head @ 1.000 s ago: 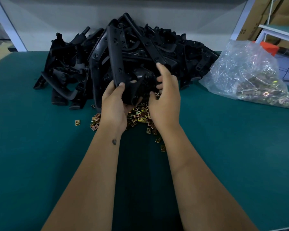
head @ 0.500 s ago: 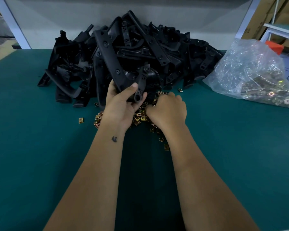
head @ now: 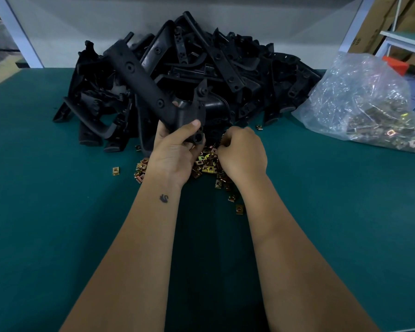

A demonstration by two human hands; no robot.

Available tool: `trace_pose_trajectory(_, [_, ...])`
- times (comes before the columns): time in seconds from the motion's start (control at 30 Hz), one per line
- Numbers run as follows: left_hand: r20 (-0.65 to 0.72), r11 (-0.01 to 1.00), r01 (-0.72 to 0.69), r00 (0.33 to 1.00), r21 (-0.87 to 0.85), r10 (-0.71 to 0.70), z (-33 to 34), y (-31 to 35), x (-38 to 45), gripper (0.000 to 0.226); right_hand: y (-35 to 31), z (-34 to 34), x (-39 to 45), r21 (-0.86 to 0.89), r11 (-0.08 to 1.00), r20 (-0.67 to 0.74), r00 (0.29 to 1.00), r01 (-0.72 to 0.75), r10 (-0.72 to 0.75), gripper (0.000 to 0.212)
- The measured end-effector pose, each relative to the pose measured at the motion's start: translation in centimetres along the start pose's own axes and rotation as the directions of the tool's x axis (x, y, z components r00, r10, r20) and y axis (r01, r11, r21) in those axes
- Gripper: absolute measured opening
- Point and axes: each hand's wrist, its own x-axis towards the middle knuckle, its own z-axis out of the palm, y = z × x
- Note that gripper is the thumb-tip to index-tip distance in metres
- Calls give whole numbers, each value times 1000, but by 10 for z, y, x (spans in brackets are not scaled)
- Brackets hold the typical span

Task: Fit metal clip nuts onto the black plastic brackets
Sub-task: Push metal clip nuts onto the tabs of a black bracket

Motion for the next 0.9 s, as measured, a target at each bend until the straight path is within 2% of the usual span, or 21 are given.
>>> trace_pose_trajectory(0.07, [-23, 1000, 12, 1000, -23, -12, 0, 0, 0, 29, 2, 1, 1, 45, 999, -22, 1000, -7, 8, 13])
trace_pose_trajectory(0.17, [-39, 999, 25, 999, -37, -26, 1, -1, 0, 25, 2, 0, 2, 283, 958, -84, 993, -50, 77, 6])
trace_pose_trajectory(0.27, [-48, 999, 23, 999, -32, -24, 2, -2, 1, 25, -1, -5, 3, 580, 811, -99, 981, -81, 169, 11])
trace_pose_trajectory(0.37, [-36, 998, 22, 999, -56, -24, 1, -2, 1, 25, -3, -9, 3, 771, 627, -15, 980, -114, 198, 19])
trace_pose_trajectory(0.53, [-14, 996, 2, 1000, -86, -4, 0, -1, 2, 28, -4, -12, 2, 891, 437, 47, 983, -122, 178, 19])
trace_pose_trajectory(0.6, [-11, 996, 0, 1000, -90, -1, 0, -1, 2, 29, -4, -13, 2, 912, 392, 59, 985, -120, 163, 14])
trace_pose_trajectory(0.77, [-3, 994, -6, 1000, -105, 6, 1, -1, 2, 29, -5, -13, 1, 903, 422, 41, 992, -88, 120, 5])
trace_pose_trajectory(0.9, [-1, 995, -28, 1000, -100, 28, 3, -3, 2, 29, -4, -12, 1, 895, 440, 44, 995, -78, 87, 12])
